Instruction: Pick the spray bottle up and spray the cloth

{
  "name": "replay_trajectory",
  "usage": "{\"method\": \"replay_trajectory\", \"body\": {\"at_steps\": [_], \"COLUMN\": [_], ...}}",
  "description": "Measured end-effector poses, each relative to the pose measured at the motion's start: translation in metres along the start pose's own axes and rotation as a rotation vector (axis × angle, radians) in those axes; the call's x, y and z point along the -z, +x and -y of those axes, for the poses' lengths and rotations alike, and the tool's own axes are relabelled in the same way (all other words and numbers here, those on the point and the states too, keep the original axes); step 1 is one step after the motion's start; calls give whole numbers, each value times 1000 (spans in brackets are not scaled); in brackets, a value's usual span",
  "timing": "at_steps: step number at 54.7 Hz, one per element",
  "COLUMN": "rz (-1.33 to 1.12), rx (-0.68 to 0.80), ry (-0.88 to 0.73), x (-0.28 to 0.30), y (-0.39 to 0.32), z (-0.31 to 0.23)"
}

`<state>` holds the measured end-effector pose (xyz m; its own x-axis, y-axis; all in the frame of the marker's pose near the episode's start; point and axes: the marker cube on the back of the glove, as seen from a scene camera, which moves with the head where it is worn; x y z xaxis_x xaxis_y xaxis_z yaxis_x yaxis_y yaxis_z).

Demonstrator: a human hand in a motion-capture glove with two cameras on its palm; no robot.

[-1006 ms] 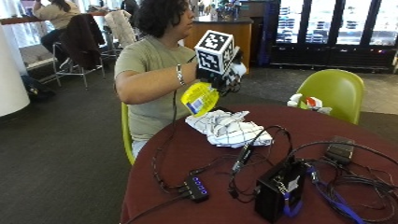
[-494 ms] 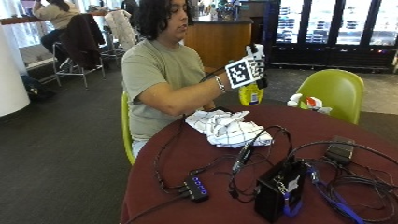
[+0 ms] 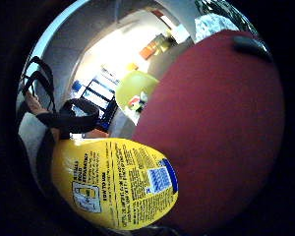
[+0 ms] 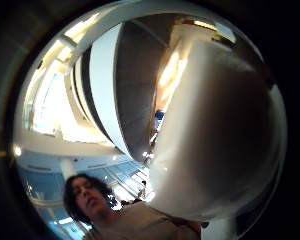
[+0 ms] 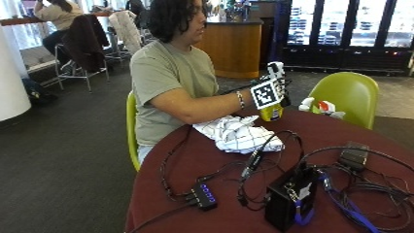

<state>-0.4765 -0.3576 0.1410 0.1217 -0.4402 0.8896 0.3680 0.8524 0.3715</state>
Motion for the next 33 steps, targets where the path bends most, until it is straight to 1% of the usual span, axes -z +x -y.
{"method": "replay_trajectory", "body": {"at_steps": [3,6,10,14,15,19,23,25,27,30,33], "rz": [21,41,20,-9,-11,-80,-114,-193,-328,-546,-738], "rx": [-9,-38,-114,-185,-191,-175,-136,-119,-108,-122,-170], "ry": [56,32,-49,-241,-268,-242,-180,-164,-185,-284,-390], "x": [-1,-1,5,17,22,43,64,75,92,127,150], "y": [-2,-4,0,2,2,2,-20,-28,-32,-37,-42], "z": [8,7,4,-15,-19,-27,-25,-24,-24,-27,-32]}}
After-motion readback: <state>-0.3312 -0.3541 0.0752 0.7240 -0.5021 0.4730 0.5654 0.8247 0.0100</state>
